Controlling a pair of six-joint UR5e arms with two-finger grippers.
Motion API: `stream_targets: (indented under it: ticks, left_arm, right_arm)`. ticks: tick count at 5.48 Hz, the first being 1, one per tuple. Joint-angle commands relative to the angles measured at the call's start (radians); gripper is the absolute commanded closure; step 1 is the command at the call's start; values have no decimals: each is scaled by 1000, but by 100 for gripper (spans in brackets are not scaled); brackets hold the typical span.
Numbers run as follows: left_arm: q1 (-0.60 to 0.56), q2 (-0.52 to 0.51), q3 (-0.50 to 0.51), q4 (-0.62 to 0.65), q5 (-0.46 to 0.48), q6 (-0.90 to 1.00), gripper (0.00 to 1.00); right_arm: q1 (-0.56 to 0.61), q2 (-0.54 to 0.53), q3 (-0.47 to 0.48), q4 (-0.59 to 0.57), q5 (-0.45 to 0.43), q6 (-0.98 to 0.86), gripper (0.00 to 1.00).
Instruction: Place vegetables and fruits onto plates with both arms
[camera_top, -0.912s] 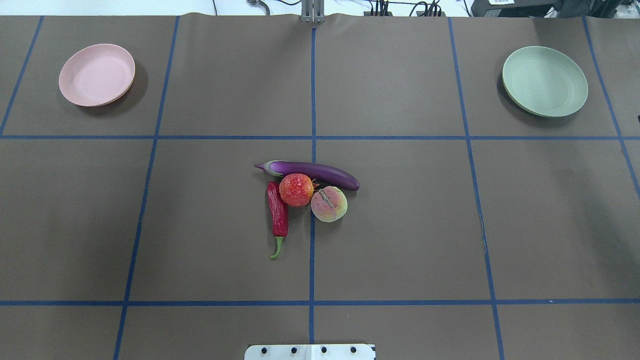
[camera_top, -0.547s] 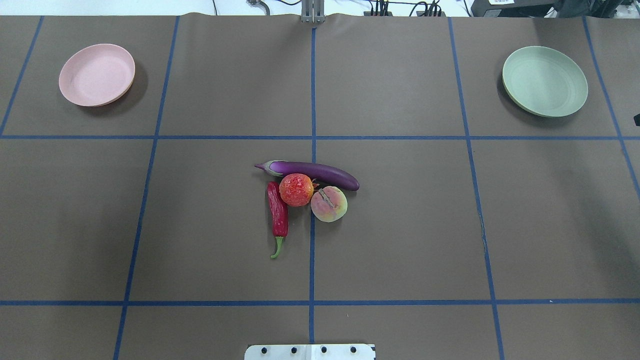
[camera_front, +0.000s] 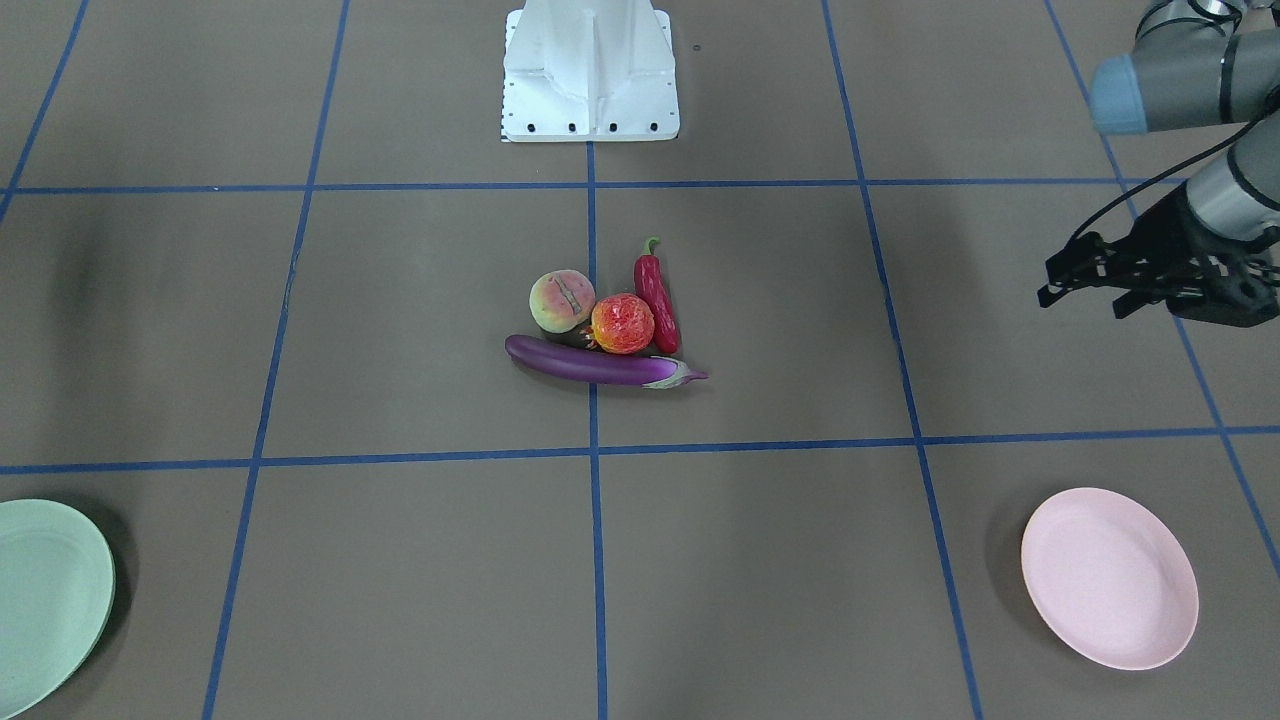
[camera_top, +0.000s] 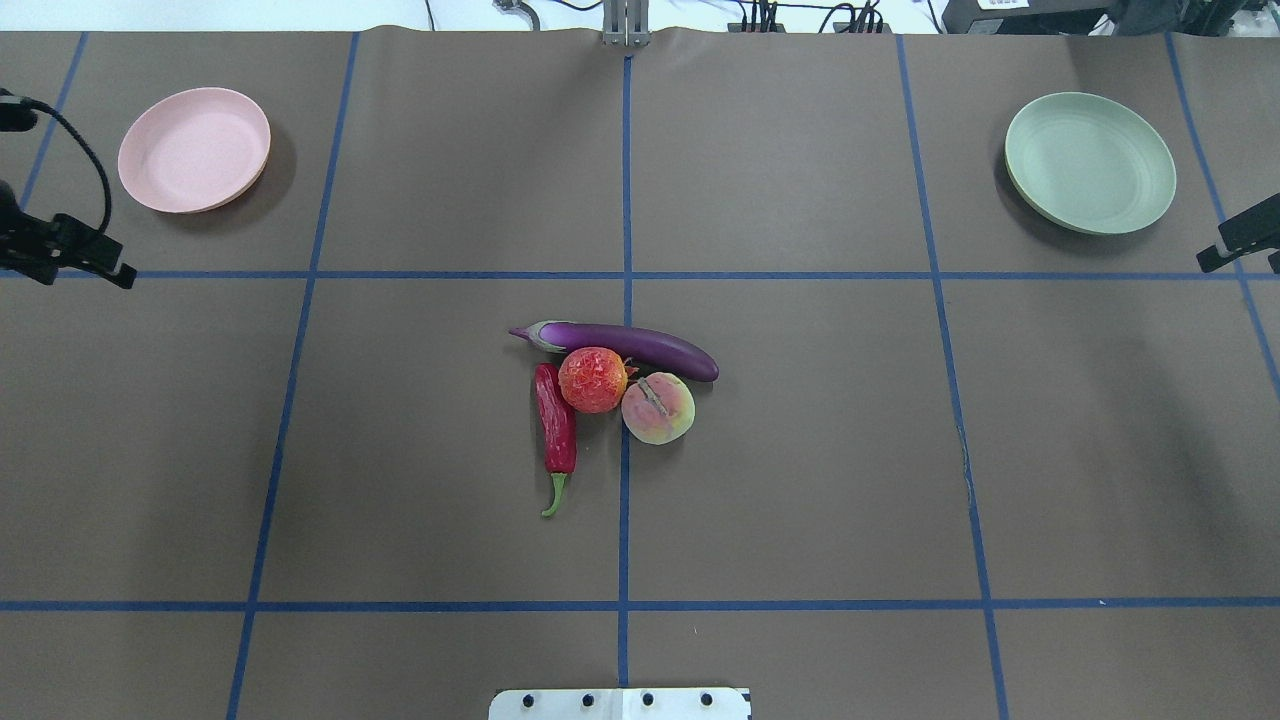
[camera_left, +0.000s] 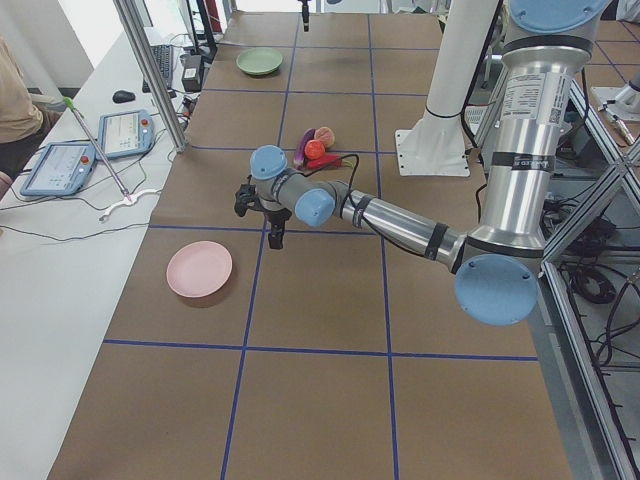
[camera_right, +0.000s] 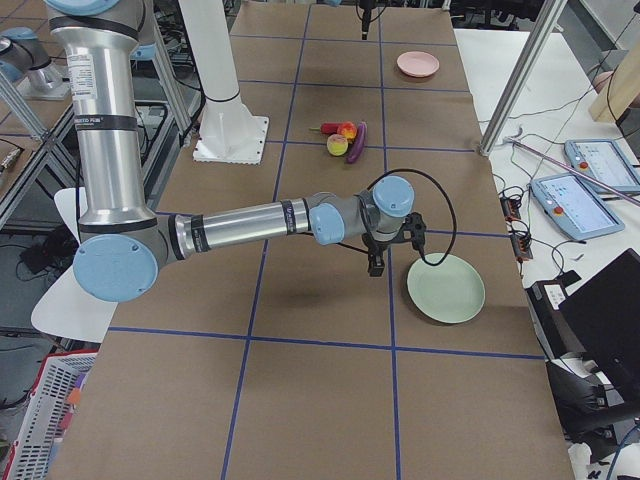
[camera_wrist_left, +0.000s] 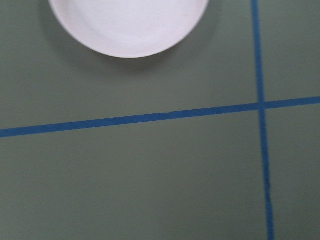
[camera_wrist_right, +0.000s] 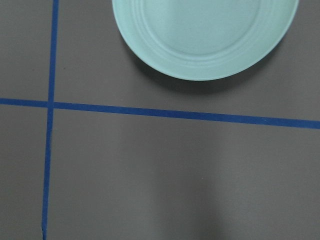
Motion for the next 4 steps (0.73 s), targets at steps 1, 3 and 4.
stream_targets:
  ticks: [1, 3, 4]
  left_arm:
    - [173, -144, -7, 7, 8, -187, 0]
    - [377, -294, -4, 8, 81, -411, 0]
    - [474, -375, 34, 40, 189, -413, 0]
  right_arm:
    - [-52, 2, -3, 44, 53, 20, 0]
    - [-65, 11, -18, 90, 53, 25, 0]
    - [-66, 19, -29, 90, 56, 26, 0]
